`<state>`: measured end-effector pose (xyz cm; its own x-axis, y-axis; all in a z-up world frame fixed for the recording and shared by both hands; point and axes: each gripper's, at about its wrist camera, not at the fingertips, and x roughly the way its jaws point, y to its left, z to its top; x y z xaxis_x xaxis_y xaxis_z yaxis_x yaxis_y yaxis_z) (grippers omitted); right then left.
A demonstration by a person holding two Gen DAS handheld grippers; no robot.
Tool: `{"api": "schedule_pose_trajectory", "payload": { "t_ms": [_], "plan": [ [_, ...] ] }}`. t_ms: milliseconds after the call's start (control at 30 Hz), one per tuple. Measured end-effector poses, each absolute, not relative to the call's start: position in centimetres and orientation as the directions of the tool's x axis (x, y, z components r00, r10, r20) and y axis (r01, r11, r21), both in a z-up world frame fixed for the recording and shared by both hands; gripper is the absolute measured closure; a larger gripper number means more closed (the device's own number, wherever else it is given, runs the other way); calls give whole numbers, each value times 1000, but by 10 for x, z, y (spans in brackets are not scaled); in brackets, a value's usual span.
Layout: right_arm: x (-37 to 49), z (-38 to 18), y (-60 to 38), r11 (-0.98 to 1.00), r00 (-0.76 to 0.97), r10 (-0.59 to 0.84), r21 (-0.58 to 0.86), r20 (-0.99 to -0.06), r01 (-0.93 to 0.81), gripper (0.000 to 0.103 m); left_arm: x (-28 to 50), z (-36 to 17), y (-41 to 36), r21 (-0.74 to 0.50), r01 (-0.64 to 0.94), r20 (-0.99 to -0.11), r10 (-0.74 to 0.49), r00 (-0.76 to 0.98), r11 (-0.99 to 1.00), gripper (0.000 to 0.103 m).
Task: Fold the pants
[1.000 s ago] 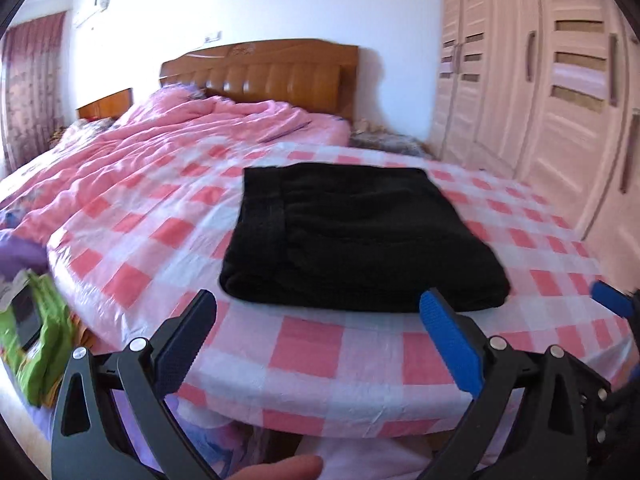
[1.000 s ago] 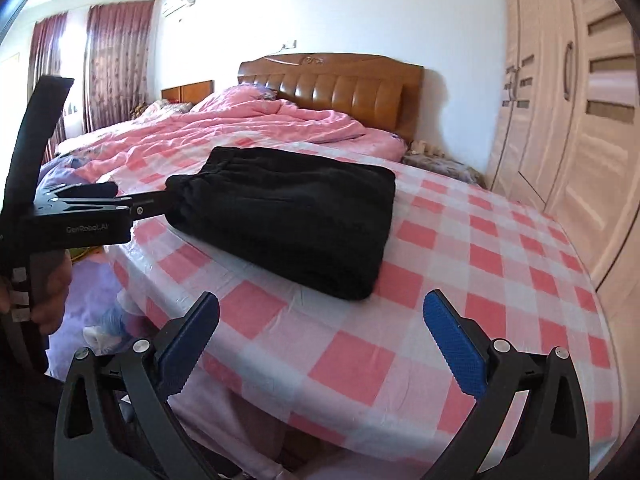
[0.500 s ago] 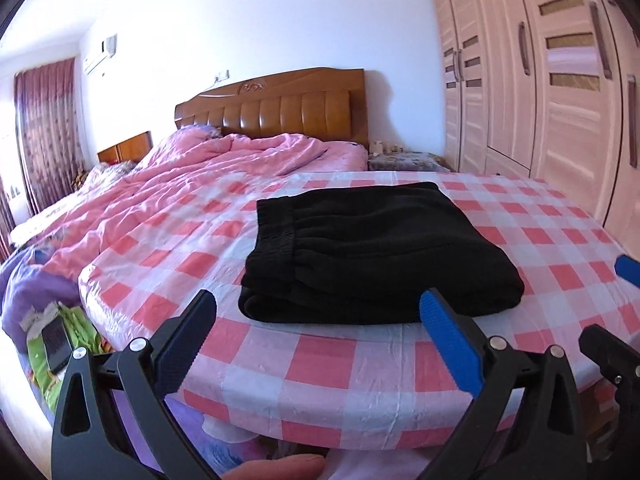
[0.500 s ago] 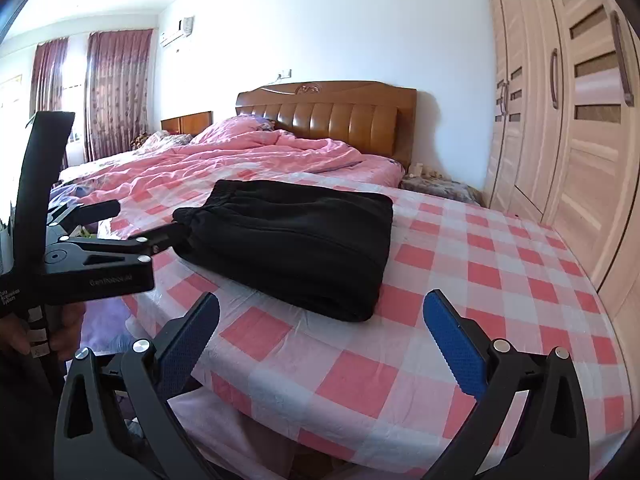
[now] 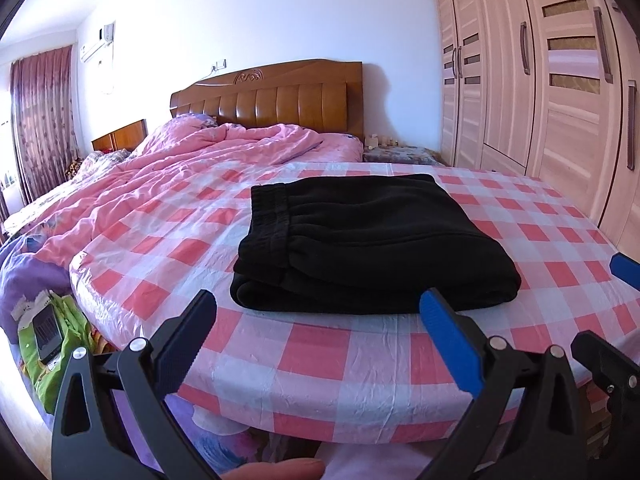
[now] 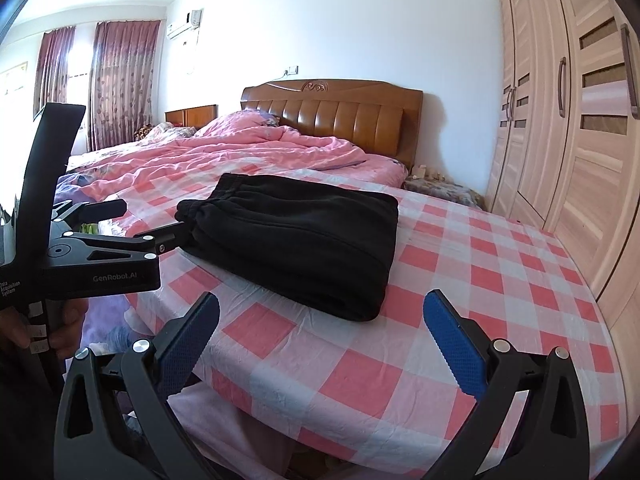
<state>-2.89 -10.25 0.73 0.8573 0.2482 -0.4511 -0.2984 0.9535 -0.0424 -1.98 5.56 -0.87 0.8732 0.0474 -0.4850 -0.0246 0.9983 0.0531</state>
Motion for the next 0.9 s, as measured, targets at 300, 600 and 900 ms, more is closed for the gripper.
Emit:
{"api": "schedule_pose_trajectory", "payload": {
  "t_ms": [300, 600, 900],
  "plan": [
    [-28, 7, -102, 954, 856, 249, -38, -453, -298, 4, -20, -8, 56, 50, -21, -485, 43, 873, 999, 1],
    [-28, 6, -102, 953, 854, 251, -38, -456, -300, 4, -19, -9, 56, 49, -21, -487, 42, 873, 999, 1],
    [-29, 6, -102, 953, 853, 252, -37, -457, -301, 4, -19, -9, 56, 48, -20, -487, 41, 872, 999, 1]
  ]
}}
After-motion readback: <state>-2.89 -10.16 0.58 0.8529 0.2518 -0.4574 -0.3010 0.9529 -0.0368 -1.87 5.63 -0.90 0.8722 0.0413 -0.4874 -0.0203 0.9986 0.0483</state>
